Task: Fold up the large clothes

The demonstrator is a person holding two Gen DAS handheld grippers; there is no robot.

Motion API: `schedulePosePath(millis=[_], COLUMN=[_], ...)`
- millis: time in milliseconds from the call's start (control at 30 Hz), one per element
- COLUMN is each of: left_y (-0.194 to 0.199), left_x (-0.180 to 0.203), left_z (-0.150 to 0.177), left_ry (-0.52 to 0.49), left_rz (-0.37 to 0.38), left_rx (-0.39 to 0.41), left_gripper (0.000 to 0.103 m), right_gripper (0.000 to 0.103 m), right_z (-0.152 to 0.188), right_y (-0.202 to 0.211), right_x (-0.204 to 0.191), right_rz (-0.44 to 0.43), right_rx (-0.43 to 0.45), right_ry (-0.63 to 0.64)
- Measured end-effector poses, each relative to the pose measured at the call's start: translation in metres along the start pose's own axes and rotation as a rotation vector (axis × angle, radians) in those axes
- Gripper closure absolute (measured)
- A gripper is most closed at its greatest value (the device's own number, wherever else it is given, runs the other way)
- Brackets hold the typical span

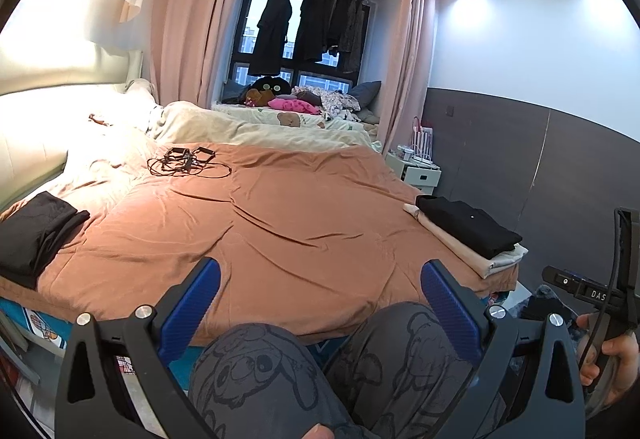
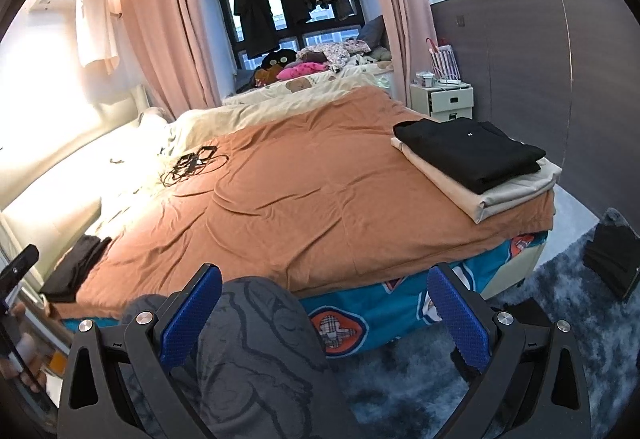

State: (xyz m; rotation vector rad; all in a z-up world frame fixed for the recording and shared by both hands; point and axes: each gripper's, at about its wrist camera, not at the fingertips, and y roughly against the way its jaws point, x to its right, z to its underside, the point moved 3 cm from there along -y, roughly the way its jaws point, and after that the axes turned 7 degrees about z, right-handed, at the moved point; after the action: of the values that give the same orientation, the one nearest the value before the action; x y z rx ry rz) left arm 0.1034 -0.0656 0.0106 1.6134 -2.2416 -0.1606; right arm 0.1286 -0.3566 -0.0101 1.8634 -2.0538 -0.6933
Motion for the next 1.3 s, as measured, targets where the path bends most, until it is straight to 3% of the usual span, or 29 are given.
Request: schedulePosePath(millis=[1300], left_y=[0.01], left_x=[0.008], left_z=[0.0], left_ry=[-0.038], left_rz=[-0.029], left_rx=[0.013], left_gripper=[0.001], right_gripper=[0.0], right_z=[-0.001], right_y=[-0.001], right_x=[-0.002], right_rz=[-0.034], right_rx=[-0.007], right_ry=[0.002])
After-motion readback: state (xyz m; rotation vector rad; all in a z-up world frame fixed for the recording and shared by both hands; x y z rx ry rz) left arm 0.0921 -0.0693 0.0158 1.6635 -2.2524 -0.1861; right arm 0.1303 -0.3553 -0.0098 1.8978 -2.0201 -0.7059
